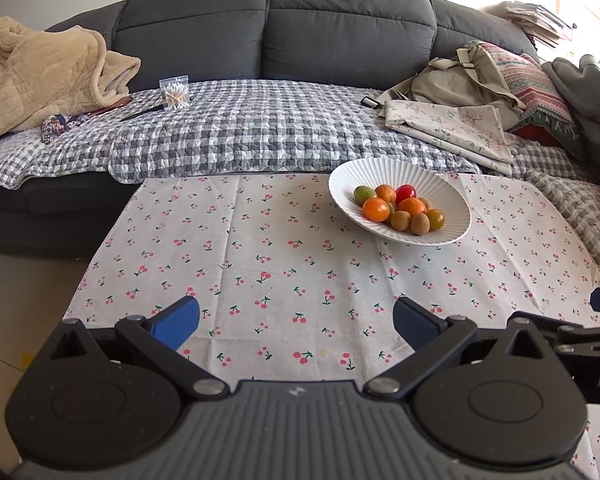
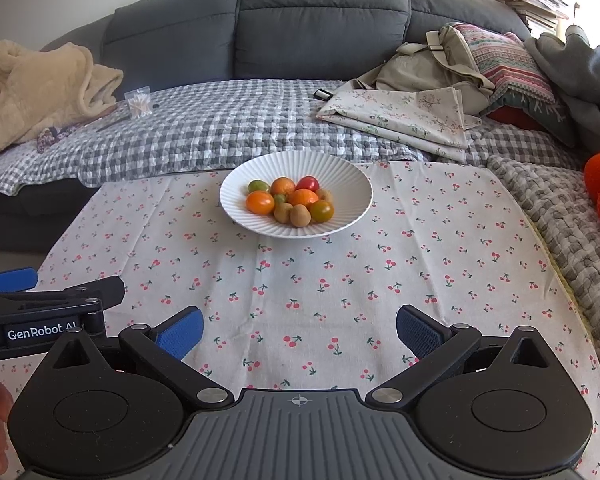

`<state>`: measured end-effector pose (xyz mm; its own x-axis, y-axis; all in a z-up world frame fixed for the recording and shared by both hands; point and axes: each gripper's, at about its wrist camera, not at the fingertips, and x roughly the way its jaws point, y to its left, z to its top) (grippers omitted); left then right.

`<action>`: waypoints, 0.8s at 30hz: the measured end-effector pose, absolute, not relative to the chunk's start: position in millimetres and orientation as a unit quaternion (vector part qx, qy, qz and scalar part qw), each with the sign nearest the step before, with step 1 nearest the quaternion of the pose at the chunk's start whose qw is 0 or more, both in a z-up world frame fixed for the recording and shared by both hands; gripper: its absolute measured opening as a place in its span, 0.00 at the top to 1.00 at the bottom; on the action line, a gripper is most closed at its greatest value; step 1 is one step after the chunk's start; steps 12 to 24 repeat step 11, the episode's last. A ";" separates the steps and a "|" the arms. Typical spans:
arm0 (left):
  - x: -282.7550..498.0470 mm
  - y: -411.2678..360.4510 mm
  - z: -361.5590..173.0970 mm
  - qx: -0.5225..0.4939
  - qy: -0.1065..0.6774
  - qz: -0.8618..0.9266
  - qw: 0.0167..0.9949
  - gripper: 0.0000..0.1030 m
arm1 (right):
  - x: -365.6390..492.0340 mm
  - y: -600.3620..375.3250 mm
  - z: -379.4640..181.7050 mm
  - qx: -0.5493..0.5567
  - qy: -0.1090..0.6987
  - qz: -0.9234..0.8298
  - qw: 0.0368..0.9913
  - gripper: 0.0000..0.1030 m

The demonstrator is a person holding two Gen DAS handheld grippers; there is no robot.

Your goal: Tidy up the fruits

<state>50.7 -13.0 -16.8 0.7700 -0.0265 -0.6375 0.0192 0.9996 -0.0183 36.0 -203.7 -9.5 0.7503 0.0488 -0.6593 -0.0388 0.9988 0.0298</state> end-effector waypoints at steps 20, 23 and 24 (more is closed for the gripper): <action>49.7 -14.5 -15.4 -0.009 0.336 -0.026 0.941 0.01 | 35.6 -202.1 -10.9 0.002 0.352 0.020 0.936 0.00; 49.7 -14.5 -15.4 -0.009 0.336 -0.026 0.941 0.01 | 35.6 -202.1 -10.9 0.002 0.352 0.020 0.936 0.00; 49.7 -14.5 -15.4 -0.009 0.336 -0.026 0.941 0.01 | 35.6 -202.1 -10.9 0.002 0.352 0.020 0.936 0.00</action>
